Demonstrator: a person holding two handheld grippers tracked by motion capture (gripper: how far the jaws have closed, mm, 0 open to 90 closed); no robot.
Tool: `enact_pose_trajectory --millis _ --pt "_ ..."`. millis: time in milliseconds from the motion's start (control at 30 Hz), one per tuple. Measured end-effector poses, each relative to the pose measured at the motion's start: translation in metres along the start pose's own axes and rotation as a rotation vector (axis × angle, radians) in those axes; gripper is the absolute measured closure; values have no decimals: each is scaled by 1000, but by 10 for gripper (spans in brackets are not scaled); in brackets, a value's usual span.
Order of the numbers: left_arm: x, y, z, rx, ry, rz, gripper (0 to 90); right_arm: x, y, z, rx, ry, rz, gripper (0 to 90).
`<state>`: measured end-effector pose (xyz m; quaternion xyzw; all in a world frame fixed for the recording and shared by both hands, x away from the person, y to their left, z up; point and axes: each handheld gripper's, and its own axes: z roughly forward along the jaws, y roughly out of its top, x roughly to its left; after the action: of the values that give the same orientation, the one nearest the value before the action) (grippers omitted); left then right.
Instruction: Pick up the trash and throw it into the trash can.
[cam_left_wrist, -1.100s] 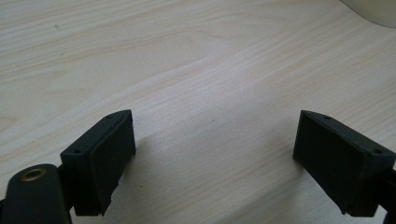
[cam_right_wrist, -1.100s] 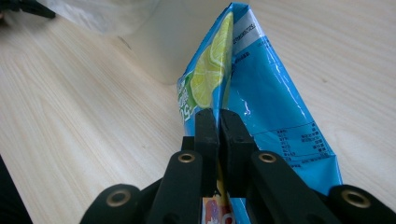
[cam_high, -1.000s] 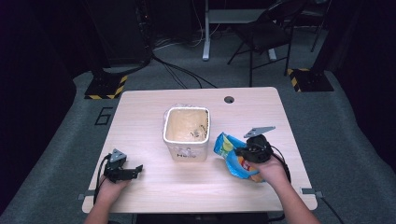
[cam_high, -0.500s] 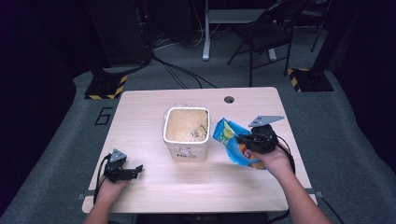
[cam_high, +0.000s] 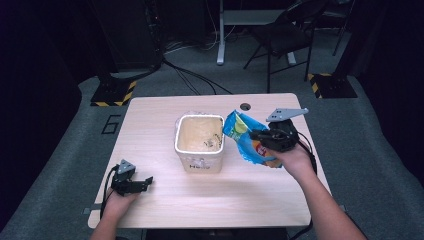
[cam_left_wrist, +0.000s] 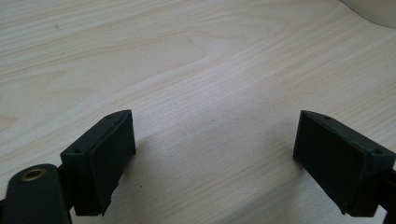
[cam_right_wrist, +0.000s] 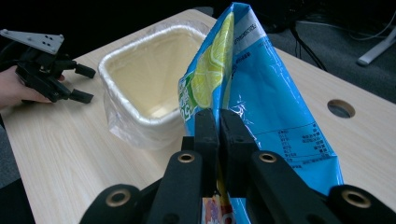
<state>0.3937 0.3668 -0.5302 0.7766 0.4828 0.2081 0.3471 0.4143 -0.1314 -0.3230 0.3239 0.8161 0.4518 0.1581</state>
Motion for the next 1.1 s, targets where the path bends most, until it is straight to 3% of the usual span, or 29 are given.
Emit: enact_pose_trajectory --millis 300,600,1100 --pt "0 0 0 0 0 0 123 6 22 3 -14 18 -27 861" --pt "1 0 0 3 -4 2 123 14 42 17 -35 46 -57 860" --pt "1 1 0 2 -8 4 123 37 82 61 -54 102 -123 860"
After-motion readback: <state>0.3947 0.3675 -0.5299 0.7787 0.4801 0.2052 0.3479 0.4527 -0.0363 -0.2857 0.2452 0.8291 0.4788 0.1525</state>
